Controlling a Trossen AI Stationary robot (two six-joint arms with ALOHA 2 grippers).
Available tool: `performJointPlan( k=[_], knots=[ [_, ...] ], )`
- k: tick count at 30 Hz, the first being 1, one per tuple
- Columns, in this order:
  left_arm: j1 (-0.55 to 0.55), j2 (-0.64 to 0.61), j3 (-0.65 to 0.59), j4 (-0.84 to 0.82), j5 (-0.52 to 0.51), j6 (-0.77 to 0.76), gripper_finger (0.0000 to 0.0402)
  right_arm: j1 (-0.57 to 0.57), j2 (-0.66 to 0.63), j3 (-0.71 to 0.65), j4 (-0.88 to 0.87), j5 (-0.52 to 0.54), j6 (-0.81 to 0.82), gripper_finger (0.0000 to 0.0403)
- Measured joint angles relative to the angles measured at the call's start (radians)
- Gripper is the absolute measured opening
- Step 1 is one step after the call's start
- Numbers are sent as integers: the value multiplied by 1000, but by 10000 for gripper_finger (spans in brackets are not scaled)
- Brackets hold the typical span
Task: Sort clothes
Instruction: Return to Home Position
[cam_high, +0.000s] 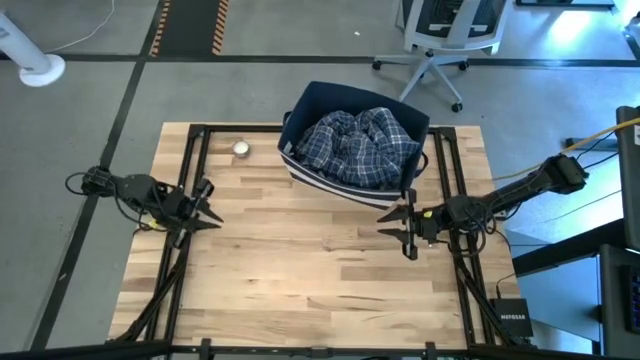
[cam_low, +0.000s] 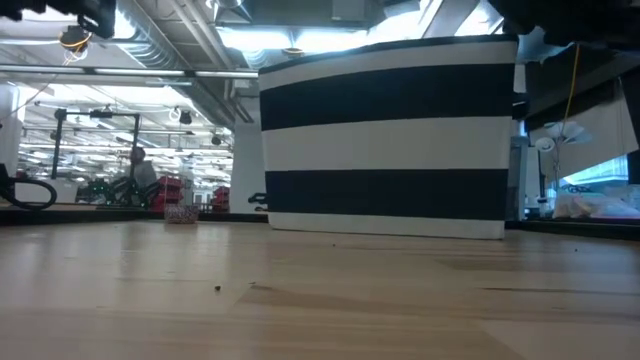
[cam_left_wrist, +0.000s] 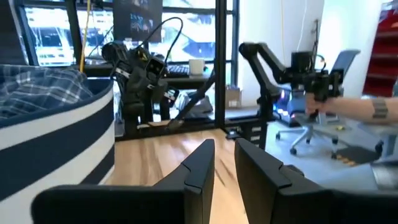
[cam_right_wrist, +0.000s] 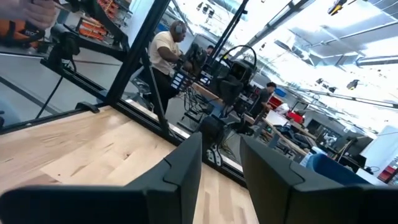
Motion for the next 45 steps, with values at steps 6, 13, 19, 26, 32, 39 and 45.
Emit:
performJointPlan(
  k=[6, 13, 19, 26, 32, 39, 45],
  knots=[
    [0, -50, -131, 30, -4, -41, 58, 0, 0, 0, -8, 5, -8, 129],
    [27, -63, -258, 187, -83, -43, 59, 0, 0, 0, -12, 9, -6, 129],
    [143, -63, -294, 177, -49, -76, 59, 0, 10, 1, -20, 7, -7, 129],
    [268, -63, -315, 219, 138, -81, 59, -1, 53, -8, -45, -21, 47, 129],
    [309, -63, -315, 217, 135, -71, 59, 0, 94, -5, -10, -4, 64, 129],
    [309, -57, -315, 206, 77, -100, 59, 0, 75, -4, 44, 9, 55, 129],
    [309, -56, -315, 205, 77, -100, 59, 0, -91, -2, -87, -28, 5, 129]
  ],
)
